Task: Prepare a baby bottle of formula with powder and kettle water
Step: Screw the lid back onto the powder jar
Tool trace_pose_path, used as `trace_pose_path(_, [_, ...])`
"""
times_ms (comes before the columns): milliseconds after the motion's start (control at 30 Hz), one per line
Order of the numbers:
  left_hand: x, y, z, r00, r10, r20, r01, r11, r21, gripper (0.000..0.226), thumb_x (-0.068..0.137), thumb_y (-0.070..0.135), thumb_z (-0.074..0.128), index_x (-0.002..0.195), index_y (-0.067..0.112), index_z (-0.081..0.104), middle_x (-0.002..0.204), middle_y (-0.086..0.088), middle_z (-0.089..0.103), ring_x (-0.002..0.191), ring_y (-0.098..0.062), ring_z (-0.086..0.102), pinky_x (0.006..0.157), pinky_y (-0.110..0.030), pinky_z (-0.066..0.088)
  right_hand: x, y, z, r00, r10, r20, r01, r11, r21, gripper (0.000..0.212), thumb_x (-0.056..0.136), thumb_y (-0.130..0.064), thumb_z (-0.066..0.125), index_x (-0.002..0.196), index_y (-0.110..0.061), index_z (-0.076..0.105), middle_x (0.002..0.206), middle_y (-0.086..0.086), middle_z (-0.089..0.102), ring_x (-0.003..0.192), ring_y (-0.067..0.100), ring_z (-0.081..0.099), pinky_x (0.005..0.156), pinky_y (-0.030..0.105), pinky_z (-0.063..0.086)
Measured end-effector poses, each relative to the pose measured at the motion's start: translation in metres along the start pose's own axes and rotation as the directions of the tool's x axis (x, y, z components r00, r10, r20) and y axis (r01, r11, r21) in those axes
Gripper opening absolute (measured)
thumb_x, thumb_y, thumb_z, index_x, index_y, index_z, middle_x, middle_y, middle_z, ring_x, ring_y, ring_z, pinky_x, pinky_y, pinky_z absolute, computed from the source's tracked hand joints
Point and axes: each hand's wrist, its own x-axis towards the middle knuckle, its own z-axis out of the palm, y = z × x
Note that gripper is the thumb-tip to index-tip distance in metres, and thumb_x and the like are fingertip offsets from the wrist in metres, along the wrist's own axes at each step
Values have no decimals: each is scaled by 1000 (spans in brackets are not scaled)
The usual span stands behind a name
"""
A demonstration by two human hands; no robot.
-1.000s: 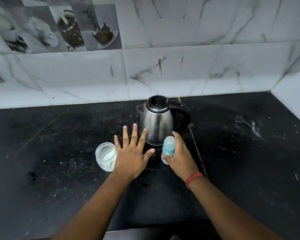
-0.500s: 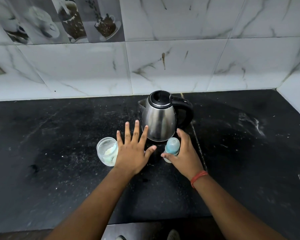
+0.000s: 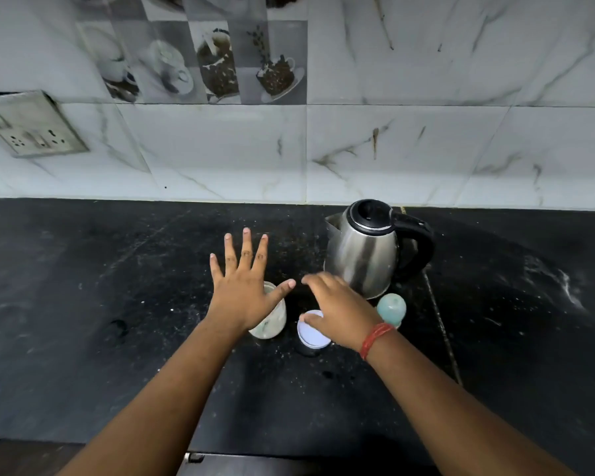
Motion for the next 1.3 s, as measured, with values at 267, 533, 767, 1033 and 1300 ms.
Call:
trace_pose_path(267, [-23, -44, 32, 979, -2, 205, 72, 939, -336, 130, 74, 84, 61, 162, 26, -15, 168, 4, -27, 157, -22, -20, 127, -57, 1, 21, -7, 47, 904, 277, 325, -194, 944, -265, 84, 80, -43, 78, 148, -21, 34, 144, 9, 44, 132, 35, 45, 103, 47, 45])
trace_pose_path(533, [-32, -46, 60, 975, -54, 217, 181, 762, -622, 133, 64, 70, 78, 162, 24, 2, 170, 0, 21, 155, -20, 25, 124, -45, 30, 15, -7, 56, 918, 291, 269, -209, 932, -295, 77, 84, -37, 75, 149, -24, 35, 142, 7, 43, 129, 34, 47, 102, 45, 45])
trace_pose_path(767, [-36, -38, 62, 989, -45, 144, 142, 608, -781, 79, 77, 27, 90, 134, 38, 37, 130, 20, 56, 115, 11, 57, 101, -19, 49, 10, -9, 48, 938, 306, 164, -291, 950, -112, 78, 84, -40, 71, 151, -34, 32, 142, 5, 36, 127, 33, 46, 103, 44, 48])
trace_pose_path(1033, [-32, -19, 57, 999, -47, 25, 46, 518, -854, 78, 69, 21, 93, 133, 34, 49, 131, 8, 60, 121, -7, 60, 106, -36, 51, 0, -17, 8, 945, 309, -107, -265, 915, 305, 64, 76, -36, 75, 136, -29, 54, 123, -2, 37, 115, 19, 53, 101, 23, 41])
trace_pose_path(1300, [-21, 32, 24, 994, 13, -106, -98, 518, -850, 84, 63, 46, 88, 132, 59, 43, 135, 29, 46, 134, -13, 49, 112, -46, 46, -10, -20, -55, 882, 321, -344, -81, 824, 561, 43, 75, -30, 85, 96, -20, 49, 117, -6, 42, 105, -2, 51, 86, 7, 39])
